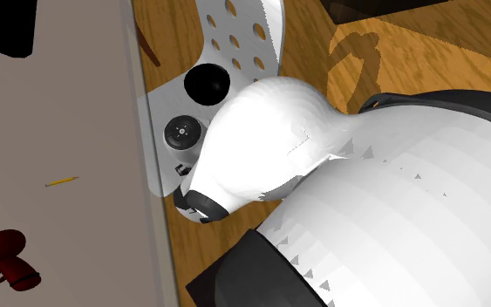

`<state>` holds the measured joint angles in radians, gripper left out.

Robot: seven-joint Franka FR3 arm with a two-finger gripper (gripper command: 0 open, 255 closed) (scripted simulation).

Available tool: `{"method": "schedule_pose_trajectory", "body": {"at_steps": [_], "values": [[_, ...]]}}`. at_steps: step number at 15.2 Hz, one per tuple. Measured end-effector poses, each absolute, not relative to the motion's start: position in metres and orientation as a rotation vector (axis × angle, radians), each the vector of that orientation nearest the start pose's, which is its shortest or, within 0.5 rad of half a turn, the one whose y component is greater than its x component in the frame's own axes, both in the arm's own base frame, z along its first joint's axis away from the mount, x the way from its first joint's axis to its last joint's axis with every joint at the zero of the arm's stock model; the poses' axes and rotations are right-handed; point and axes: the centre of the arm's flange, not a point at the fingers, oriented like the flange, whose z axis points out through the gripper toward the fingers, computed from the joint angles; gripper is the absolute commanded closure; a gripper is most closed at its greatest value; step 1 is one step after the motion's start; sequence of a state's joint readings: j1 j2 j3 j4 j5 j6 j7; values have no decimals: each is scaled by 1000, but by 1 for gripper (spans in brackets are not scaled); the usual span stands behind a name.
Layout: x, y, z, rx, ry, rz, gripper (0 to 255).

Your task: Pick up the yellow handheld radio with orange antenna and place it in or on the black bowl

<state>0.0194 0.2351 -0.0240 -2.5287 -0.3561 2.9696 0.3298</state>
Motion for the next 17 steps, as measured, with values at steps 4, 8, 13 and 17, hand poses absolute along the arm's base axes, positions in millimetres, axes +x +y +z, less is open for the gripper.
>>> {"method": "schedule_pose_trajectory", "body": {"at_steps": [4,8,13,17], "values": [[476,21,206,-3191,-18,-344,255],[476,21,206,-3191,-19,-344,255],[477,22,227,-3191,-19,-345,255],[477,21,249,-3191,-19,-345,255]]}}
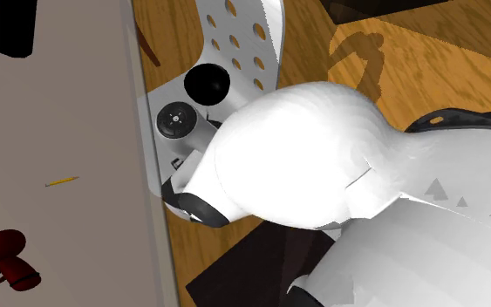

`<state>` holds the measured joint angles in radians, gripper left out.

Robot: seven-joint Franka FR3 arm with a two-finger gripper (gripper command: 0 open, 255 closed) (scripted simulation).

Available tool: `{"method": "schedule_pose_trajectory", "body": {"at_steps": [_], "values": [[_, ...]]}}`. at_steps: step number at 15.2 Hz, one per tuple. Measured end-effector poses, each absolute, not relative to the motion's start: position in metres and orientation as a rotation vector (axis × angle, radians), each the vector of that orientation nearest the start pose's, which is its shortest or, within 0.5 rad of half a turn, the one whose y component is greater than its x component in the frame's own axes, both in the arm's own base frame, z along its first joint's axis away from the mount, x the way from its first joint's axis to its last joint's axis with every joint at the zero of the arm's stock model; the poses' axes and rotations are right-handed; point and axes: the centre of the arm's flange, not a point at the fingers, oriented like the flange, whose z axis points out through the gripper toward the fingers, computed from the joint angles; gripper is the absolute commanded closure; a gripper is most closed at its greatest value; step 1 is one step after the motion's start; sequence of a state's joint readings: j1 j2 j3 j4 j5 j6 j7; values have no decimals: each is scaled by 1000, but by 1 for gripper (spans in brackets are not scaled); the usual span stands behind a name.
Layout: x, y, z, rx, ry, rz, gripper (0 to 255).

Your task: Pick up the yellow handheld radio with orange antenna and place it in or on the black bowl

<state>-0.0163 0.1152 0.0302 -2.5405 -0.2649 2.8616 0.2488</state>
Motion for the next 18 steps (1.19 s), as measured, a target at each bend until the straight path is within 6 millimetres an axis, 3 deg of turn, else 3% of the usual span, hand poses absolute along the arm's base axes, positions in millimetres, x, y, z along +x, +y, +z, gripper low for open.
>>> {"method": "schedule_pose_trajectory", "body": {"at_steps": [18], "values": [[477,22,343,-3191,-19,-345,255]]}}
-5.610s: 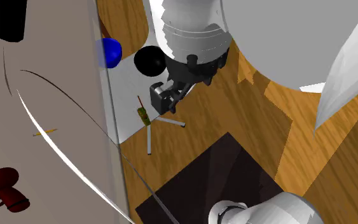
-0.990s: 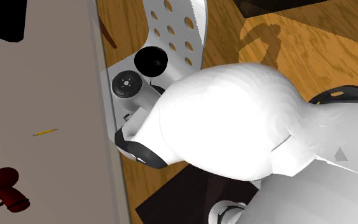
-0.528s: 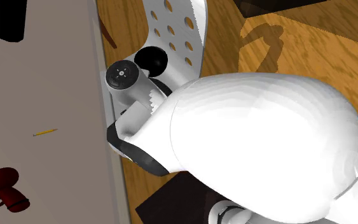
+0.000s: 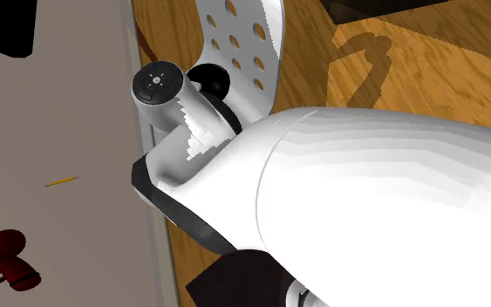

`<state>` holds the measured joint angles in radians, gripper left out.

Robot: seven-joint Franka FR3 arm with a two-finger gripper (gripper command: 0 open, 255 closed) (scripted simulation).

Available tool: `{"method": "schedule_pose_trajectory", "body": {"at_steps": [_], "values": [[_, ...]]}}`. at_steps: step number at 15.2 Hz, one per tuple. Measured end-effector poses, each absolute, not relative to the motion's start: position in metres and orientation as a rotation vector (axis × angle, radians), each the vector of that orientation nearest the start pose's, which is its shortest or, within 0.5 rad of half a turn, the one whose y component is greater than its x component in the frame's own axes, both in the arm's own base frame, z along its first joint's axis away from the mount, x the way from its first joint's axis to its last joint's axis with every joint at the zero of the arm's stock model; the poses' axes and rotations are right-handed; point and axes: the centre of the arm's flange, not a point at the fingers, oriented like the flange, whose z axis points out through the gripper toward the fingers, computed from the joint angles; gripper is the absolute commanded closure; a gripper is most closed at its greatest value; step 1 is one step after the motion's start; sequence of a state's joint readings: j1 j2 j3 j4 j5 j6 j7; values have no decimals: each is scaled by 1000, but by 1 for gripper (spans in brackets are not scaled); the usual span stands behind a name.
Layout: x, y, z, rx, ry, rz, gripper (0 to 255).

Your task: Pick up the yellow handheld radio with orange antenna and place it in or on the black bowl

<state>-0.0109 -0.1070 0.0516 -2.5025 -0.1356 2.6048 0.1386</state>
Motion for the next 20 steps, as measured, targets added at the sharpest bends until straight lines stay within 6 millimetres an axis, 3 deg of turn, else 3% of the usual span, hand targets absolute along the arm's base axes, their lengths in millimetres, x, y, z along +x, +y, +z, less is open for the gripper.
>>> {"method": "schedule_pose_trajectory", "body": {"at_steps": [7,20], "values": [[481,17,377,-3191,-19,-345,255],[604,-91,366,-3191,-17,-344,255]]}}
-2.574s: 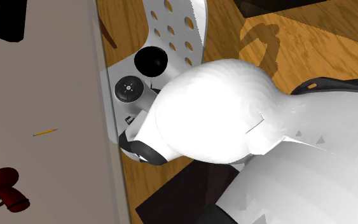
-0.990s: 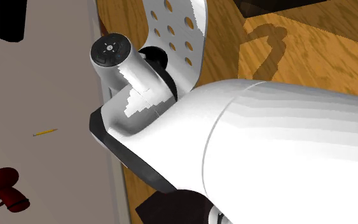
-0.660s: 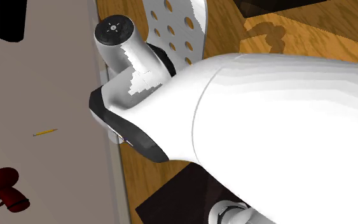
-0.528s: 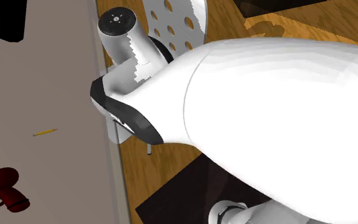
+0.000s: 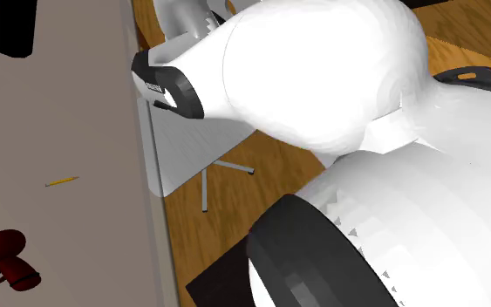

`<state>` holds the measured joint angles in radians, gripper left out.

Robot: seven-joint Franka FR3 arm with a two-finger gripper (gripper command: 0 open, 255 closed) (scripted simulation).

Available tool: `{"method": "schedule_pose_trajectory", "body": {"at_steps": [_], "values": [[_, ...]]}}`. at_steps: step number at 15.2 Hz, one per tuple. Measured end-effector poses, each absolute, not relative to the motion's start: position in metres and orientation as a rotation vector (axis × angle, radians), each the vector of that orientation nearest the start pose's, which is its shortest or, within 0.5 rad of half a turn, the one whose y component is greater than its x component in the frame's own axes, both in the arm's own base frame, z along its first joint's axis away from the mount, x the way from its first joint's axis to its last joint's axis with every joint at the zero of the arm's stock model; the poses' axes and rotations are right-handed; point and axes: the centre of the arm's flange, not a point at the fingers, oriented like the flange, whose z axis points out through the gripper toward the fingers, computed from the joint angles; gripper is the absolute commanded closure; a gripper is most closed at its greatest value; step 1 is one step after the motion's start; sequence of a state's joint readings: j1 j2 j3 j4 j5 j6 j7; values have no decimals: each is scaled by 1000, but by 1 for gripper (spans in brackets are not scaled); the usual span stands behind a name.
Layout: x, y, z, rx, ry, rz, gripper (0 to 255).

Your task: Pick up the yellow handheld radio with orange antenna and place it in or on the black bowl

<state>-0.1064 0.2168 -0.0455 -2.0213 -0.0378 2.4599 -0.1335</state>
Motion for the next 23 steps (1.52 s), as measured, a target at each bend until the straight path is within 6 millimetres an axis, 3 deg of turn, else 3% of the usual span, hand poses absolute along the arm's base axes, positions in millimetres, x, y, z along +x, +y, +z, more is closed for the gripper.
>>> {"method": "schedule_pose_trajectory", "body": {"at_steps": [10,19,23], "values": [[700,-172,356,-3191,-17,-344,255],[708,-181,314,-3191,-19,-344,255],[708,-181,309,-3191,-19,-344,255]]}}
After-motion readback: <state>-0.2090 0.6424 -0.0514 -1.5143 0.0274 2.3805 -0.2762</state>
